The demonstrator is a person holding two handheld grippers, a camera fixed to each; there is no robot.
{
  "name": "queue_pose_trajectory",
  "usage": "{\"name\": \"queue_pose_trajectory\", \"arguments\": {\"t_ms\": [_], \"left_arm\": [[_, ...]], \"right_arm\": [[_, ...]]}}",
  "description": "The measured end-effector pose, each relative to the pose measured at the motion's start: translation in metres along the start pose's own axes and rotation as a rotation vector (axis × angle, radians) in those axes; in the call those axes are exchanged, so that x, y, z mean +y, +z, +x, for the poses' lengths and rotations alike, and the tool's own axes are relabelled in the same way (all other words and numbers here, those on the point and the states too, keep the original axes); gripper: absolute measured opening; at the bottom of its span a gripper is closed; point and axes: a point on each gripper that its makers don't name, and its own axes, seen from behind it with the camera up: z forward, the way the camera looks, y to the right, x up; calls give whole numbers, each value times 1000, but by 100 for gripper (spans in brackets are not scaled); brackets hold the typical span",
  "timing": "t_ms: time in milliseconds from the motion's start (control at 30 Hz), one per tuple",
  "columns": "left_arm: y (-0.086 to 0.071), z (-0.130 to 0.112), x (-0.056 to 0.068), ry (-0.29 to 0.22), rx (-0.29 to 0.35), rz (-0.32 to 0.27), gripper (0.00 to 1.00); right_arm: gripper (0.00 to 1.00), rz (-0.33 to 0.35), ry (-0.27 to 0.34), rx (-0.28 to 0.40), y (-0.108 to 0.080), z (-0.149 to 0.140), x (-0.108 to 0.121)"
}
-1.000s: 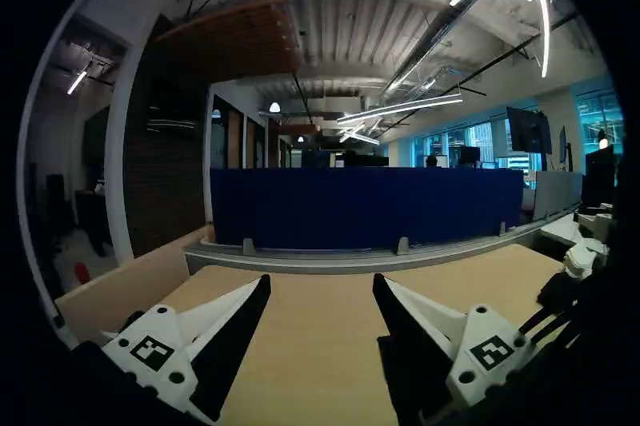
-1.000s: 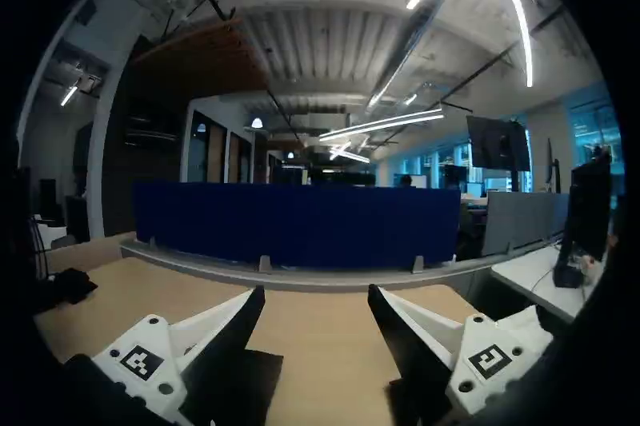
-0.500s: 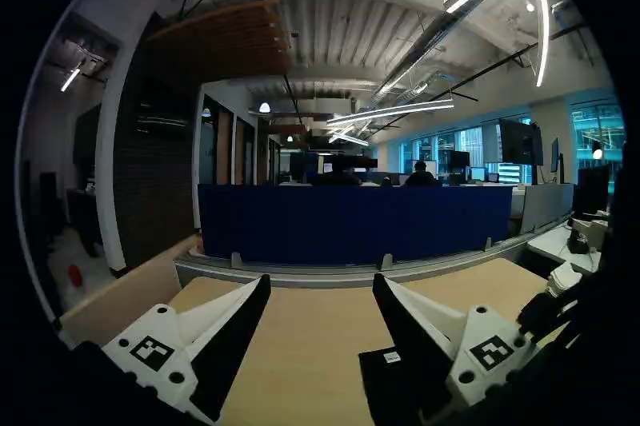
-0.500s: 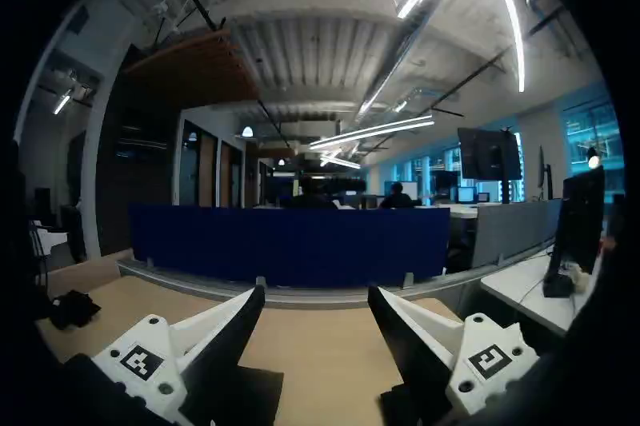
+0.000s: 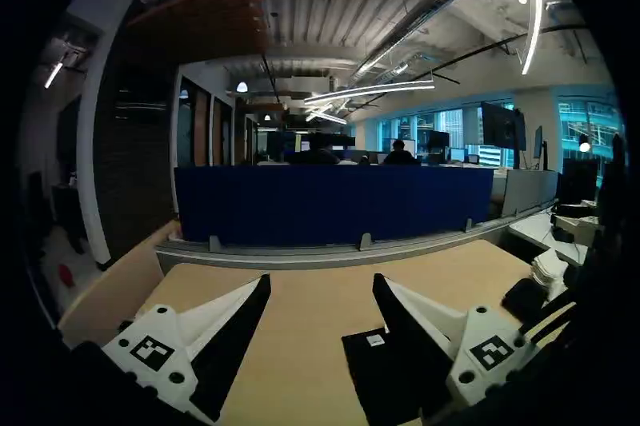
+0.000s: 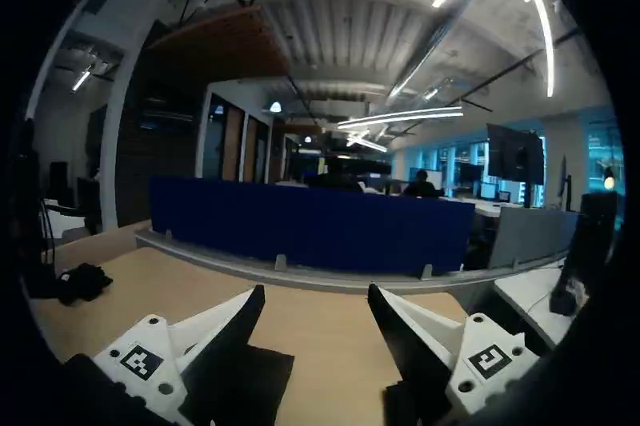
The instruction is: Fold towel
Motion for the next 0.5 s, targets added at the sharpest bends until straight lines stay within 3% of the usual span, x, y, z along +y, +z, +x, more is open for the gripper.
{"name": "queue_pose_trajectory", "arguments": {"t_ms": [267, 500], "left_arm": [[4, -13, 21, 37, -59, -88, 95], [9, -25, 31, 61, -91, -130, 95]], "right_arm": [[100, 163, -51, -80, 1, -19, -37], [100, 197, -98, -125, 3, -32, -44]]}}
